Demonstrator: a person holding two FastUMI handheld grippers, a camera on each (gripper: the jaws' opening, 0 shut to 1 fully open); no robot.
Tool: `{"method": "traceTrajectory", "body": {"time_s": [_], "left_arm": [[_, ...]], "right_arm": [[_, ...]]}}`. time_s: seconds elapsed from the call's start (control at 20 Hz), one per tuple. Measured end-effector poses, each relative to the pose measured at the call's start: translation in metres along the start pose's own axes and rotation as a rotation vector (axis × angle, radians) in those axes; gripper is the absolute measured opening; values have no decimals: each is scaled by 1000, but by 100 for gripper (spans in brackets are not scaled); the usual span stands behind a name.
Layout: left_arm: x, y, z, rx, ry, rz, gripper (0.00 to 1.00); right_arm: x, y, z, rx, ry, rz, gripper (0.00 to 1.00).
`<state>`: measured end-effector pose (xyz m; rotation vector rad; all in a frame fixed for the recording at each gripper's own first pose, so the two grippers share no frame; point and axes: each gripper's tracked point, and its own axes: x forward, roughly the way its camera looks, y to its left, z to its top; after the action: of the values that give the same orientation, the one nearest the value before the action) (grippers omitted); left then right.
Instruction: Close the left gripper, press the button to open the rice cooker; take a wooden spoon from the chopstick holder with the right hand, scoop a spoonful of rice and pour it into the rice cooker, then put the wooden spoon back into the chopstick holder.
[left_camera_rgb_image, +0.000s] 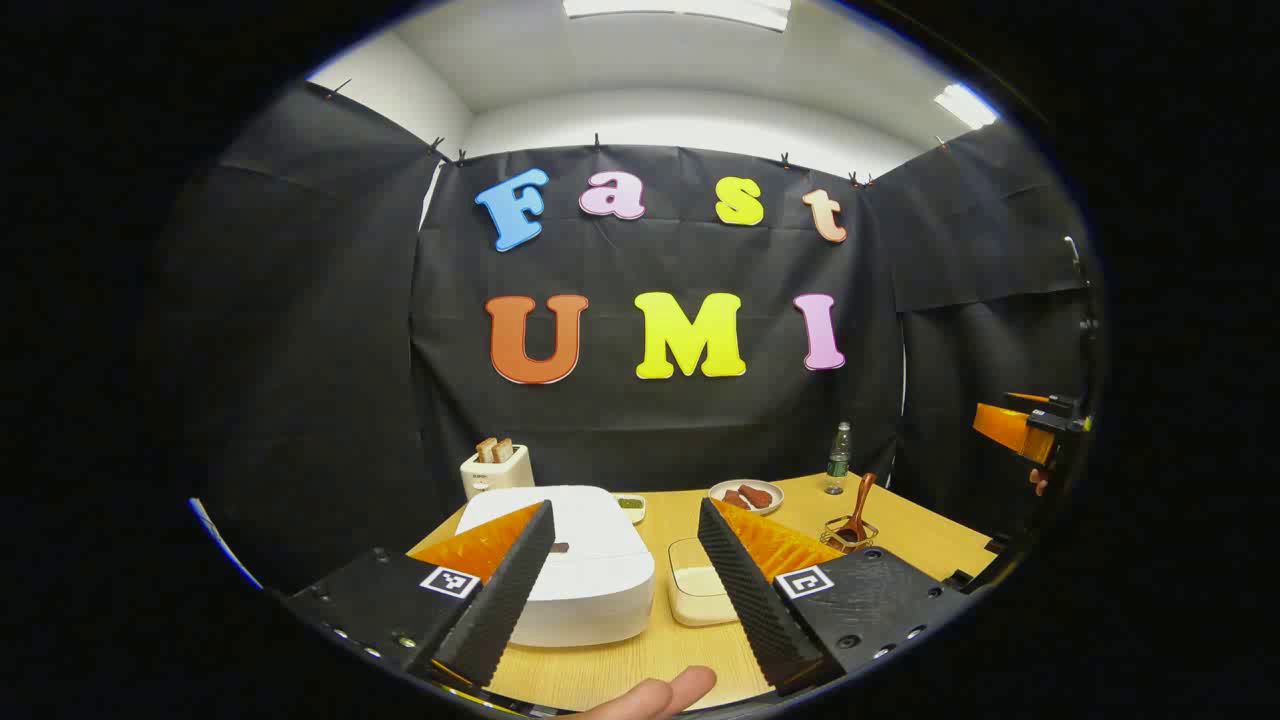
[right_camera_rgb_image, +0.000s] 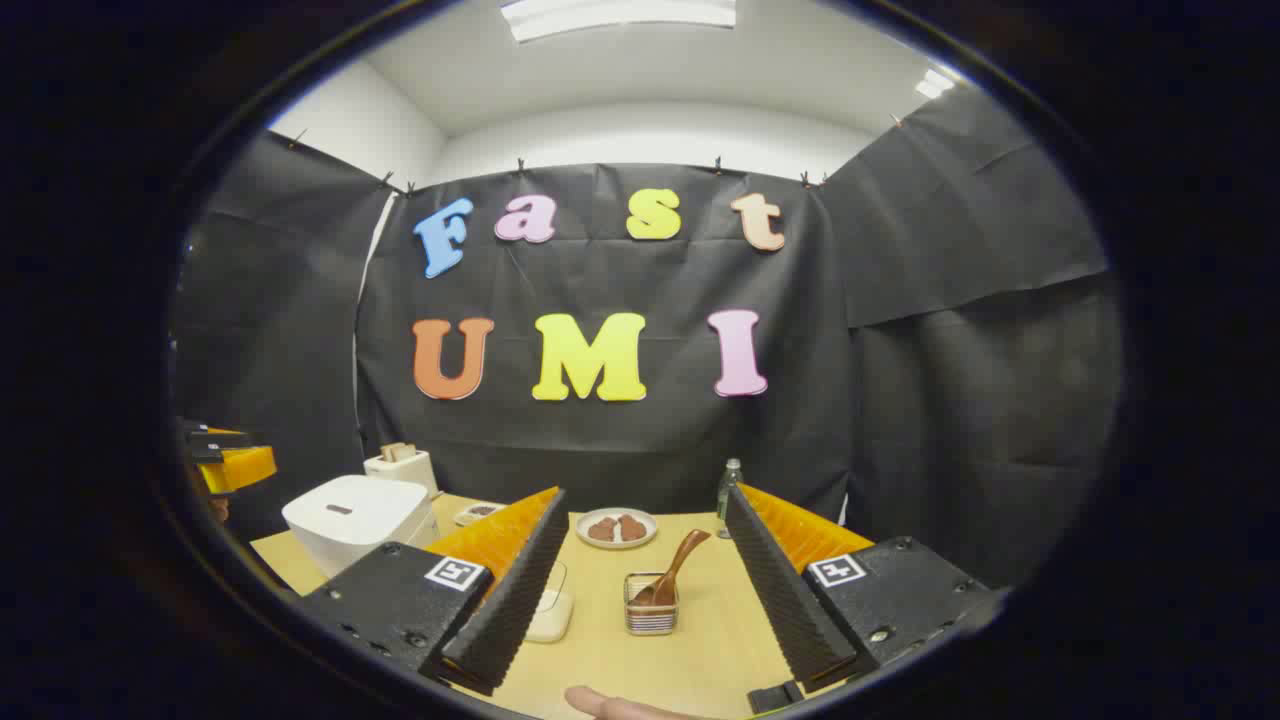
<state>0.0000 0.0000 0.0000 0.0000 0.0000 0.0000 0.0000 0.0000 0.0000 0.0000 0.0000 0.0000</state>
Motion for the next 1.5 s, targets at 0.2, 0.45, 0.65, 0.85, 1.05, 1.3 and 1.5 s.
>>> {"method": "traceTrajectory", "body": {"time_s": [0.2, 0.45, 0.65, 0.85, 1.05, 1.3, 1.5], "left_arm": [[0, 2, -5, -3, 7, 2, 92], [1, -3, -1, -36, -7, -22, 92], [1, -6, -2, -48, 0, -25, 92], [0, -5, -1, -29, -5, -20, 92], [2, 4, -1, -34, -12, 5, 92], [3, 13, -3, -63, -2, 17, 92], [3, 20, -5, -52, -5, 11, 92]], "right_arm": [[3, -3, -8, 5, 10, 3, 100], [5, -8, -14, 19, 10, 13, 100], [7, -13, -19, 21, 23, 10, 99], [7, -14, -16, 14, 18, 1, 99], [7, -6, -14, 18, 7, 17, 100], [10, -1, -20, 10, 11, 29, 100], [16, -1, -28, 17, 25, 29, 99]]}}
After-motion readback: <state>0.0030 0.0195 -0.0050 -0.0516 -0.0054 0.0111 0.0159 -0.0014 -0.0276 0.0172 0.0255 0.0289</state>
